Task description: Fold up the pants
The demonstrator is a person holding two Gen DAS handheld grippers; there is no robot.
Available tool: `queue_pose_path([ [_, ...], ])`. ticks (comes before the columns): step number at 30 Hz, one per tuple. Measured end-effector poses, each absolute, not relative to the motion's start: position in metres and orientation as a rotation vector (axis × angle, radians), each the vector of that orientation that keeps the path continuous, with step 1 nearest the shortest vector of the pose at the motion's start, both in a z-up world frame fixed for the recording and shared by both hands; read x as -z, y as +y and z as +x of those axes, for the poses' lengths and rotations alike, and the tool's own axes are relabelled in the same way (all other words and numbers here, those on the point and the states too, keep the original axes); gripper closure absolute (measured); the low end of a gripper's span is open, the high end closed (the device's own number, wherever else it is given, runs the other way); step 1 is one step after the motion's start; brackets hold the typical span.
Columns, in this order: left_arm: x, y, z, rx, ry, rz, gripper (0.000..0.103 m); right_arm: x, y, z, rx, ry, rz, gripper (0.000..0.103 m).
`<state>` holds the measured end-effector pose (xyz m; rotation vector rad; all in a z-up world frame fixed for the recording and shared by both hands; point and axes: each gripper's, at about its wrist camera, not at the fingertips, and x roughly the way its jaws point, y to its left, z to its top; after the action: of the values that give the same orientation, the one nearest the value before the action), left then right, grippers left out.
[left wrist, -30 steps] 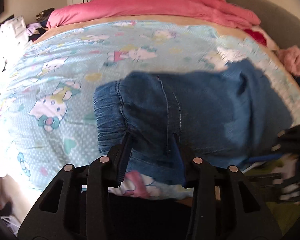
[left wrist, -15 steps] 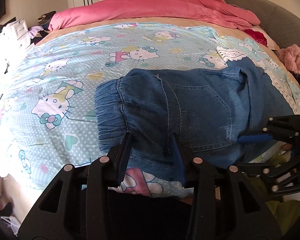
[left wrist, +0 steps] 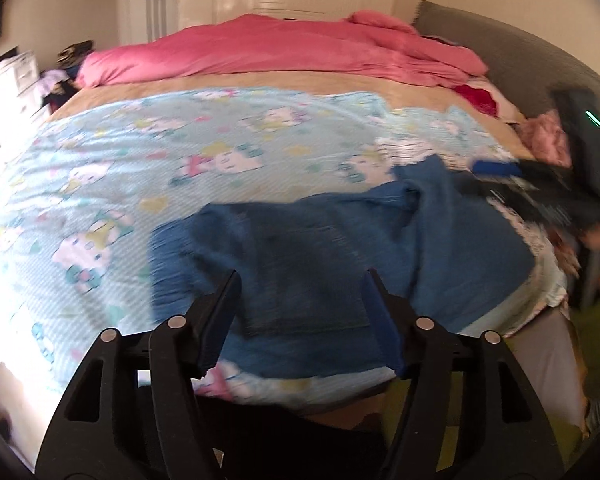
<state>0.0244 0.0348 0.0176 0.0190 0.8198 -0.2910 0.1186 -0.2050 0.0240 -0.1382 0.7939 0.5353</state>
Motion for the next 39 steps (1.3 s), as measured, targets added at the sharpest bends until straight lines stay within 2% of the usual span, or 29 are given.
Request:
queue_pose_path([
  [4, -0.012, 0.002, 0.036, 0.386, 0.851, 0.011, 0.047, -0.024, -0.210, 0.167, -0.459, 0.829, -0.121, 0.031],
  [9, 0.011, -0.034, 0.055, 0.477, 0.904, 0.014, 0.047, -0.005, -0.208, 0.226, -0.372, 0.928, -0.072, 0.031],
  [15, 0.036, -0.067, 0.074, 0.557, 0.961, 0.004, 0.047, 0.027, -0.187, 0.271, -0.284, 1.006, -0.140, 0.031],
  [17, 0.045, -0.075, 0.080, 0.571, 0.983, 0.002, 0.050, 0.037, -0.182, 0.281, -0.240, 1.025, -0.171, 0.031],
  [18, 0.049, -0.079, 0.082, 0.579, 0.992, -0.003, 0.055, 0.041, -0.181, 0.286, -0.225, 1.034, -0.175, 0.031],
  [19, 0.054, -0.083, 0.084, 0.586, 1.002, -0.008, 0.060, 0.046, -0.181, 0.291, -0.212, 1.040, -0.180, 0.036],
  [20, 0.057, -0.085, 0.087, 0.589, 1.008, -0.007, 0.062, 0.050, -0.183, 0.294, -0.204, 1.044, -0.182, 0.044],
  [21, 0.059, -0.087, 0.087, 0.588, 1.009, -0.001, 0.062, 0.054, -0.184, 0.297, -0.201, 1.048, -0.186, 0.074],
  [22, 0.061, -0.087, 0.086, 0.586, 1.007, 0.009, 0.062, 0.056, -0.187, 0.298, -0.209, 1.045, -0.185, 0.081],
  [28, 0.058, -0.079, 0.085, 0.582, 0.984, -0.011, 0.062, 0.022, -0.232, 0.264, -0.265, 0.931, -0.045, 0.092],
  [34, 0.053, -0.079, 0.080, 0.567, 0.949, 0.015, 0.063, -0.022, -0.307, 0.213, -0.242, 0.830, 0.112, 0.093],
  [35, 0.051, -0.080, 0.075, 0.562, 0.944, 0.030, 0.065, -0.029, -0.324, 0.200, -0.231, 0.809, 0.140, 0.093],
  [37, 0.049, -0.082, 0.071, 0.558, 0.937, 0.057, 0.093, -0.038, -0.345, 0.186, -0.217, 0.792, 0.178, 0.093],
  [39, 0.048, -0.083, 0.067, 0.557, 0.928, 0.083, 0.097, -0.041, -0.365, 0.164, -0.218, 0.787, 0.220, 0.093],
])
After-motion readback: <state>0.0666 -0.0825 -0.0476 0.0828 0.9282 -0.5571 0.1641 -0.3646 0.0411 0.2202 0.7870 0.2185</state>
